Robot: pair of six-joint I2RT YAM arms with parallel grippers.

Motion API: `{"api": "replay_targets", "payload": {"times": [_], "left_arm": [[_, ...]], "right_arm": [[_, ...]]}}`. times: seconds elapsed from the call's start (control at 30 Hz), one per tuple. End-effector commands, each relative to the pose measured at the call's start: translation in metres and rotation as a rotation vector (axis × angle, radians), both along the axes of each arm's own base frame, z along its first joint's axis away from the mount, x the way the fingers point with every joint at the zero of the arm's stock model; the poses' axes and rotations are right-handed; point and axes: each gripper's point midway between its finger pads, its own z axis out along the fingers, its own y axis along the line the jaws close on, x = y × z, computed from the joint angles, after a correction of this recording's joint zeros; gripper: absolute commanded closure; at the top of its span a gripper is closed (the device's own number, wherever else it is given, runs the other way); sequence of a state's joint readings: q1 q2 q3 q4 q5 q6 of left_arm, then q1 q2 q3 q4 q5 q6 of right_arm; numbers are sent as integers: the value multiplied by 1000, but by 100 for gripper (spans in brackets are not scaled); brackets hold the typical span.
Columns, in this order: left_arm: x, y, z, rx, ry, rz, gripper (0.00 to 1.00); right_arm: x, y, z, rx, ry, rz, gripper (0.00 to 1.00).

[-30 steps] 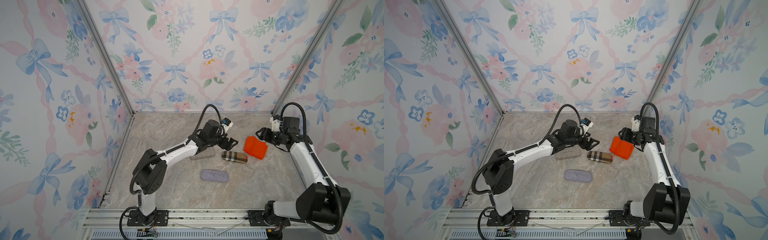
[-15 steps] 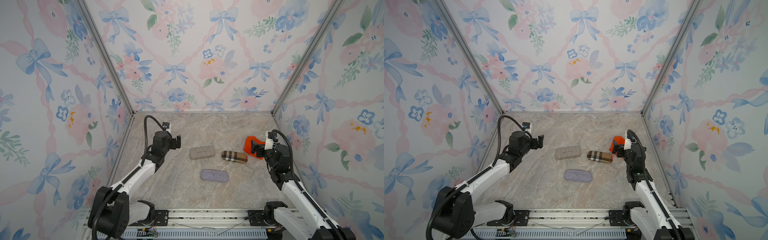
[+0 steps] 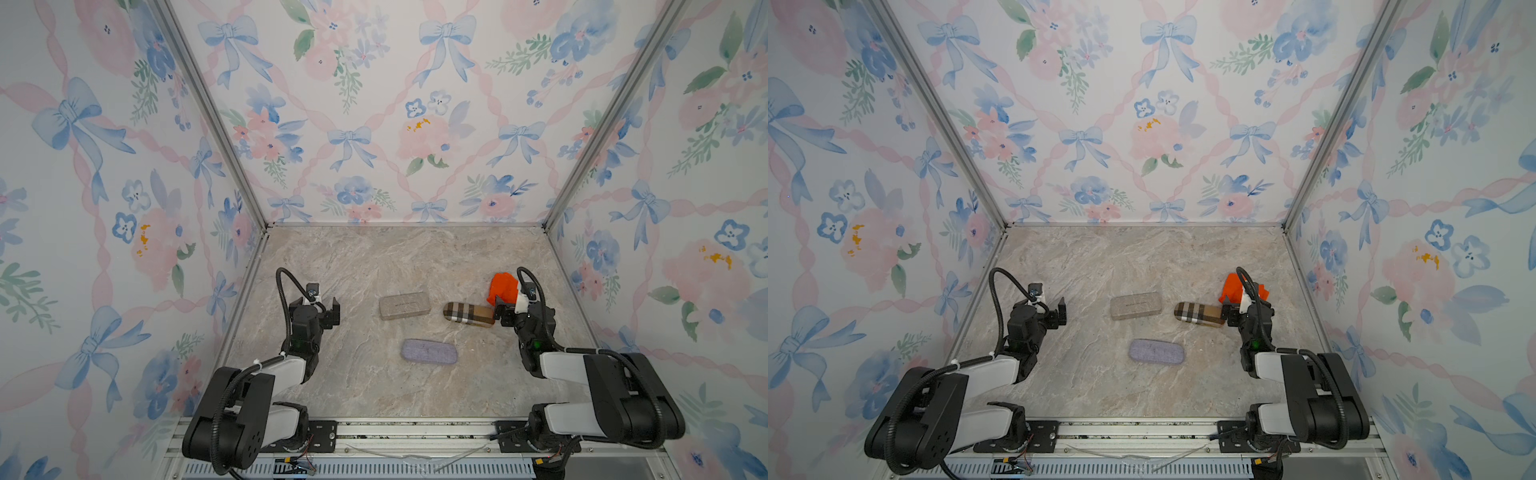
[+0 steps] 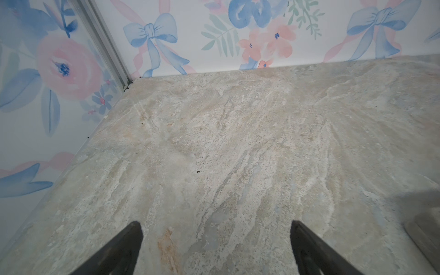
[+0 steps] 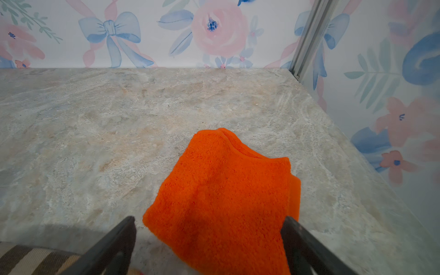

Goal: Wipe the eyeglass case
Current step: Reset both arms

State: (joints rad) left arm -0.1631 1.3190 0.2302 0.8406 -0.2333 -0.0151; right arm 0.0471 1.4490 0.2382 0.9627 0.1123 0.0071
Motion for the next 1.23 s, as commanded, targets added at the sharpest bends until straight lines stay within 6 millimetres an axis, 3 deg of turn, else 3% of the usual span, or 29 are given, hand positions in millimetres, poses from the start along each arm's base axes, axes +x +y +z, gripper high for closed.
{"api": "replay_targets", "payload": {"times": [0.0,0.07,0.13,0.3,1.2], "left_arm": [[9,-1,28,26,-145,-36,2],[12,6,29,5,-162,-36,2],[17,16,17,-33,-133,-7,2],[28,18,-1,-41,-79,-1,2],[28,20,0,-46,-89,4,2]], "right_arm": [[9,-5,24,12,-138,-13,4],[13,-5,21,18,-143,-15,4],[18,-7,16,27,-103,-17,4],[34,-6,8,31,2,-8,4],[36,1,8,-21,20,-11,4]]}}
